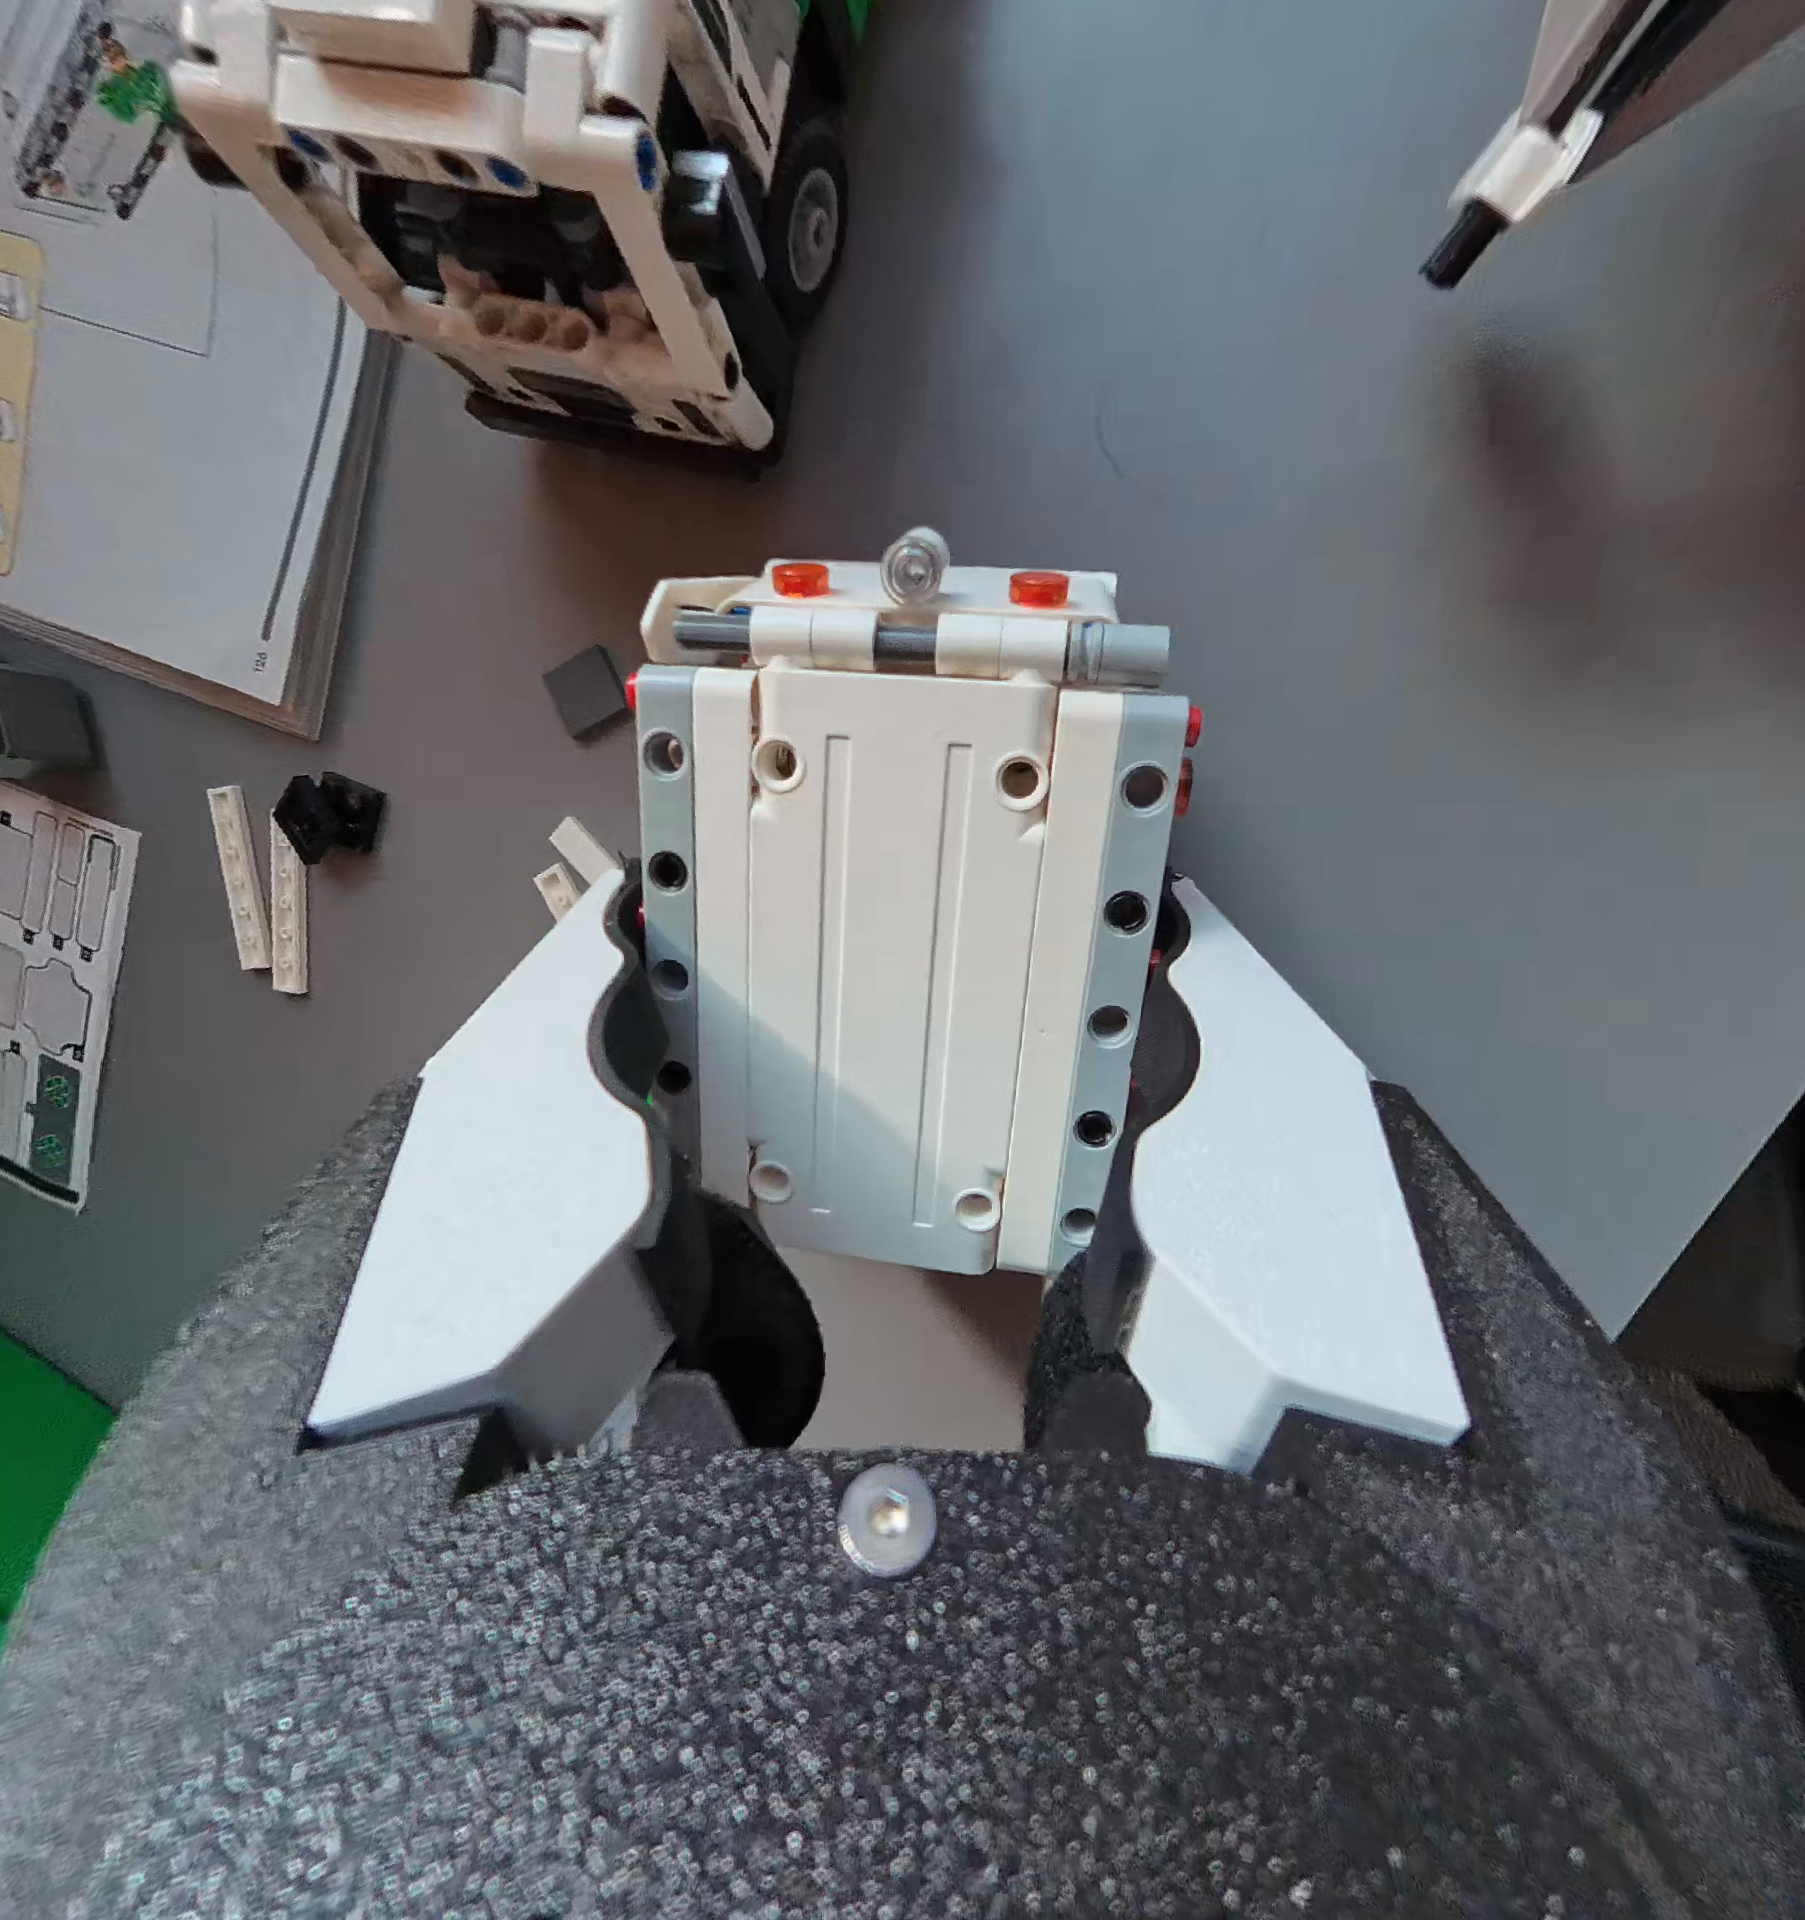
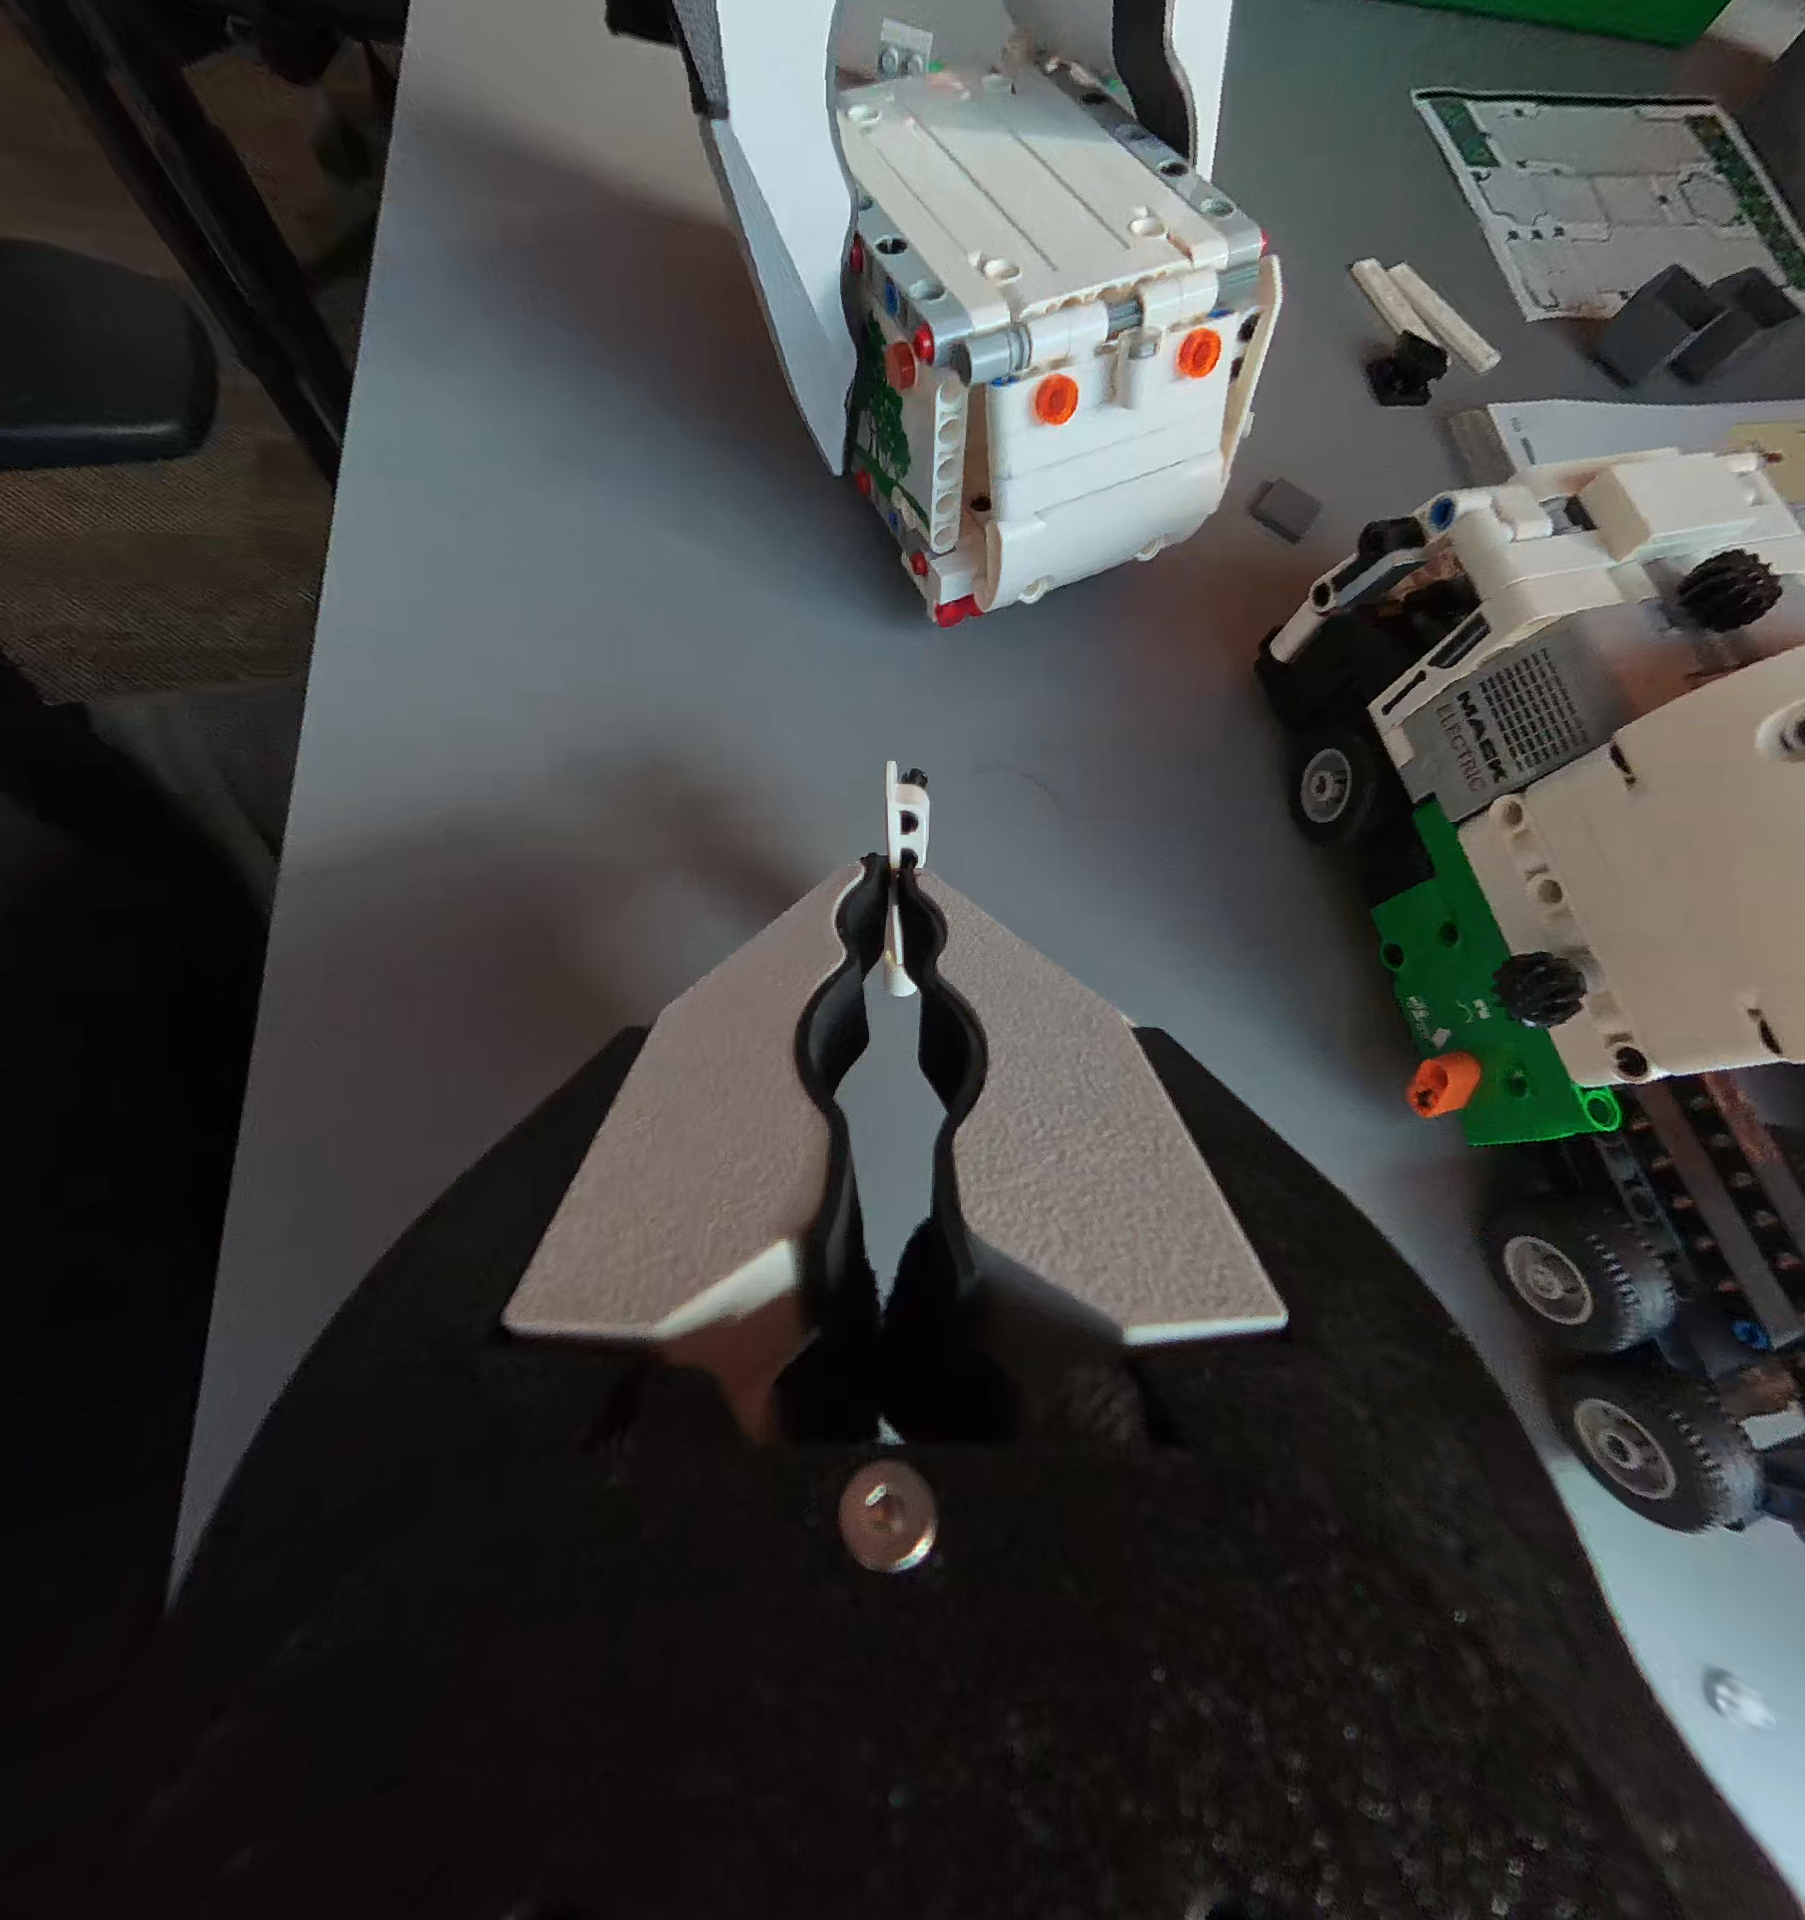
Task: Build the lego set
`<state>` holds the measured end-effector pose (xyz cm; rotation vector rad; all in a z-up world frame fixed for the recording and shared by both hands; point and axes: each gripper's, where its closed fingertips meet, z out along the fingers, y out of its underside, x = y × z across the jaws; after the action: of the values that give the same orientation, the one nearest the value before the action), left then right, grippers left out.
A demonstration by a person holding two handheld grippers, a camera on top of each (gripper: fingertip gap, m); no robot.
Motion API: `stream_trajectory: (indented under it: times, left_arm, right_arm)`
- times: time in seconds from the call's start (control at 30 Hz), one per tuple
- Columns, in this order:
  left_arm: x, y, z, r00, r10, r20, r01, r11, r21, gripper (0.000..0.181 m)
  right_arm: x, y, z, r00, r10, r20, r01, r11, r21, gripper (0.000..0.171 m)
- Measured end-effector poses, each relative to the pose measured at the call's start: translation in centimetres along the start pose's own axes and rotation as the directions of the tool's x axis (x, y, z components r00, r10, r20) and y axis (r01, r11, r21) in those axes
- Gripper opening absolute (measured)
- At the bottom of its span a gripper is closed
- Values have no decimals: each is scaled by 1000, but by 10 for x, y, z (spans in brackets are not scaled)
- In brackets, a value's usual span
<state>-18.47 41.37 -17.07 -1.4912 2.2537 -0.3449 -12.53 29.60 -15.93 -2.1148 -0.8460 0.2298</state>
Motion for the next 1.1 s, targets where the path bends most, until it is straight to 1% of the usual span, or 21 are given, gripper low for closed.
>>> stream_trajectory:
  times: [0.03, 0.1, 0.17, 0.27, 0.33, 0.4, 0.47, 0.57, 0.63, 0.7, 0.83, 1.0, 1.1]
  left_arm:
    - [0, -4, -2, 1000, -22, -2, 22, 999, 42, 92]
    - [0, -13, -6, 998, -60, -15, 62, 988, 143, 92]
    - [3, -25, -11, 994, -96, -42, 104, 964, 245, 92]
    - [10, -45, -20, 987, -130, -97, 158, 902, 401, 91]
    - [18, -59, -25, 977, -140, -161, 203, 845, 496, 91]
    - [31, -72, -28, 963, -124, -239, 240, 796, 555, 91]
    - [42, -86, -30, 947, -101, -304, 274, 745, 608, 91]
    - [49, -103, -30, 936, -87, -342, 310, 664, 680, 91]
    - [49, -108, -27, 936, -88, -341, 316, 634, 706, 91]
    - [50, -110, -22, 939, -89, -333, 313, 625, 715, 91]
    - [53, -112, -16, 952, -74, -298, 273, 646, 712, 91]
    - [59, -114, -5, 953, -61, -296, 253, 697, 671, 91]
    - [61, -112, 1, 955, -60, -290, 240, 727, 643, 91]
  right_arm:
    - [-1, -2, -1, 999, 39, 35, -40, 999, 24, 1]
    - [1, -10, -2, 993, 93, 77, -99, 991, 87, 1]
    - [0, -21, -6, 988, 106, 109, -121, 982, 145, 1]
    - [-6, -47, -20, 989, 66, 131, -98, 961, 258, 1]
    - [-6, -59, -32, 992, 15, 127, -50, 960, 276, 1]
    - [-9, -65, -43, 984, -64, 165, 25, 973, 228, 1]
    - [-7, -66, -49, 972, -134, 194, 106, 983, 150, 1]
    - [-9, -73, -60, 946, -177, 272, 168, 984, 56, 0]
    - [-6, -74, -62, 941, -183, 285, 194, 981, -11, 0]
    - [-4, -73, -64, 938, -181, 297, 212, 975, -75, 0]
    - [-2, -69, -63, 931, -160, 328, 222, 961, -164, 0]
    - [-2, -56, -60, 932, -133, 338, 242, 921, -305, 0]
    - [-1, -49, -57, 936, -118, 331, 234, 913, -336, 0]
